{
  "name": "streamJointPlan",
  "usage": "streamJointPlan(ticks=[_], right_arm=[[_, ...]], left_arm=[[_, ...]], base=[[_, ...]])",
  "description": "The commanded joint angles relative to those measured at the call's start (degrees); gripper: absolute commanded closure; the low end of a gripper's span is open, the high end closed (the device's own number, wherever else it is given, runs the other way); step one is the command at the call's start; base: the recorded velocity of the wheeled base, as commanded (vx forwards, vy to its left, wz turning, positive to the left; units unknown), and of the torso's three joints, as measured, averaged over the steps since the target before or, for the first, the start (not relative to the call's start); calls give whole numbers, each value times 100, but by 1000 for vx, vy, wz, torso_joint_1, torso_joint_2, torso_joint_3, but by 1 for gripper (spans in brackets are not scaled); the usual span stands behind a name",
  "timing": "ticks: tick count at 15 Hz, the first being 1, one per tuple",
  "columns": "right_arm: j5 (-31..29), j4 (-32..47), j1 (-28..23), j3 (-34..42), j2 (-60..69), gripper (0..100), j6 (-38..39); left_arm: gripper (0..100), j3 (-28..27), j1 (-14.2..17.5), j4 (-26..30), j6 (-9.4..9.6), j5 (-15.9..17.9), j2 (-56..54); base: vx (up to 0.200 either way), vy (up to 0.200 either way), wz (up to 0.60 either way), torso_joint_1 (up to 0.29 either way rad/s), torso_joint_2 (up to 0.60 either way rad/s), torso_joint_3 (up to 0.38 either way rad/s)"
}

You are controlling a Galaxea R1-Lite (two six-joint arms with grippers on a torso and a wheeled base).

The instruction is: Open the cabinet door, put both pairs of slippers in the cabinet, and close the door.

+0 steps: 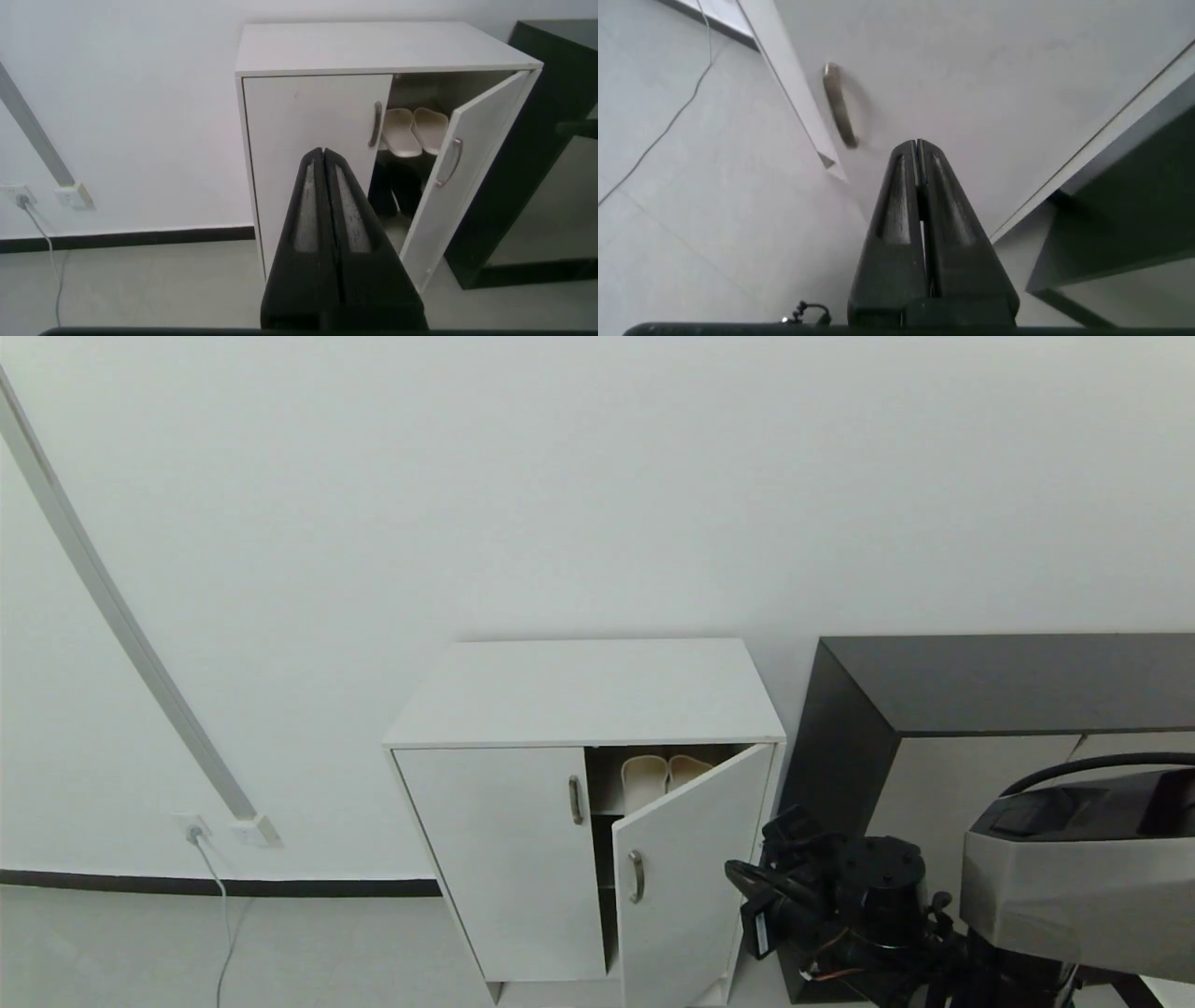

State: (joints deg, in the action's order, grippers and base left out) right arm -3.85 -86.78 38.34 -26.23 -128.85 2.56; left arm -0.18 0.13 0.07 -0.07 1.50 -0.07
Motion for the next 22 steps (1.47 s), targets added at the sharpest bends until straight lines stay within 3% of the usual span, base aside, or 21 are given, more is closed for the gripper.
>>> streamJointPlan(ticks=[1,10,17,22], right_arm=[[25,-5,7,13,-105,100,-1],[16,92,-11,-1209,-949,100,-1],[16,1137,-195,-2501,-1133,100,-1],[7,1524,-336,-3002,-1274,100,-1]], left_arm=[[100,1,4,1,-1,-1,7],[100,1,4,1,-1,-1,7],[100,1,4,1,-10,-9,7],[100,1,4,1,-10,-1,7]], base=[[200,0,0,-17,2,2],[0,0,0,0,0,0],[0,0,0,0,0,0],[0,0,0,0,0,0]])
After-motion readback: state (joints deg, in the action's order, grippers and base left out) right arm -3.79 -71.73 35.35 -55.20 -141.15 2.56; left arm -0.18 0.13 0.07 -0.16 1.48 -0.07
